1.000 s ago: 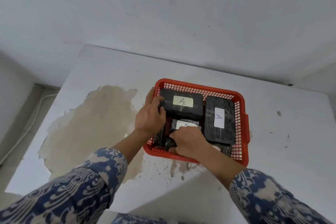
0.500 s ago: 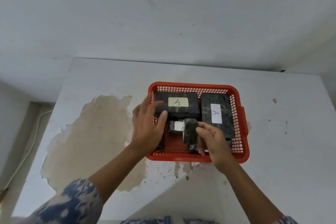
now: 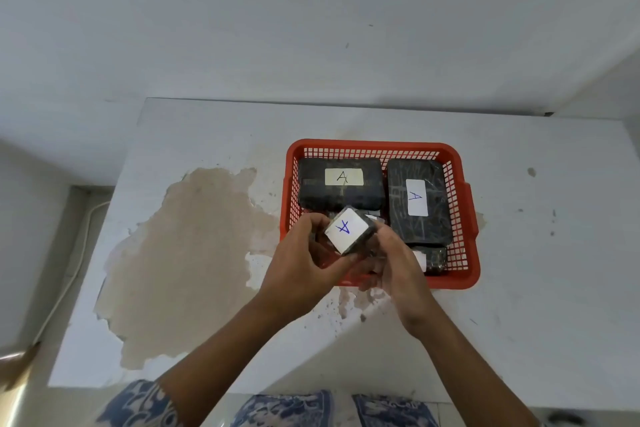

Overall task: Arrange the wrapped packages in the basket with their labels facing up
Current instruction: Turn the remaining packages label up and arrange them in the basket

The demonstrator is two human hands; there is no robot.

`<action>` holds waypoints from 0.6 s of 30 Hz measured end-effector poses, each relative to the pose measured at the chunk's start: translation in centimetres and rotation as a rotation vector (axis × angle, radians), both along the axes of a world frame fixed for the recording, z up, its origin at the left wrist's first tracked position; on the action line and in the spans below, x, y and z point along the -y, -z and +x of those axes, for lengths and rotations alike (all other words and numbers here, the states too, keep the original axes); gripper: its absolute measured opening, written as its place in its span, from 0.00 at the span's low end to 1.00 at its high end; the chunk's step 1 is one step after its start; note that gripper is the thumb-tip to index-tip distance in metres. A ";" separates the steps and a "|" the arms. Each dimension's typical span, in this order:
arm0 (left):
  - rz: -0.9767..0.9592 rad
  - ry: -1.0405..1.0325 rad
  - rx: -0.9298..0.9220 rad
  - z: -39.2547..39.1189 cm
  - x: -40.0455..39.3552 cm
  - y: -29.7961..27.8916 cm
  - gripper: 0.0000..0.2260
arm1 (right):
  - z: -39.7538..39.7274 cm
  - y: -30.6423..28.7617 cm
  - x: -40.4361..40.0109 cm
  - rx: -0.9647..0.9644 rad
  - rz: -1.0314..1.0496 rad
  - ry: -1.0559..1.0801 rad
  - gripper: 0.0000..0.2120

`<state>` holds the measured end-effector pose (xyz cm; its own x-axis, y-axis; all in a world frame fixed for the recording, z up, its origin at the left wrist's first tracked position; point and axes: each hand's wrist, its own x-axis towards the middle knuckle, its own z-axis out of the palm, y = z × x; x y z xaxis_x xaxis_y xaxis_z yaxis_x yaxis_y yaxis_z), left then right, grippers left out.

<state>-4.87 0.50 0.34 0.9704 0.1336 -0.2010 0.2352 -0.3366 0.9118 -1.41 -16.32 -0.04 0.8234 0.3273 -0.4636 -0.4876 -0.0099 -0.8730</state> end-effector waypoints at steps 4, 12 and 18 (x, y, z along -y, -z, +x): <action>0.032 0.083 -0.016 -0.7 0.6 0.7 0.30 | -0.2 -0.3 0.0 0.034 -0.092 0.011 0.11; -0.186 0.074 -0.222 0.1 -0.7 0.2 0.20 | -0.3 0.3 1.3 0.018 -0.185 -0.198 0.14; -0.098 0.079 -0.366 0.1 -1.7 1.5 0.10 | -1.3 1.8 -0.5 0.243 -0.394 -0.142 0.21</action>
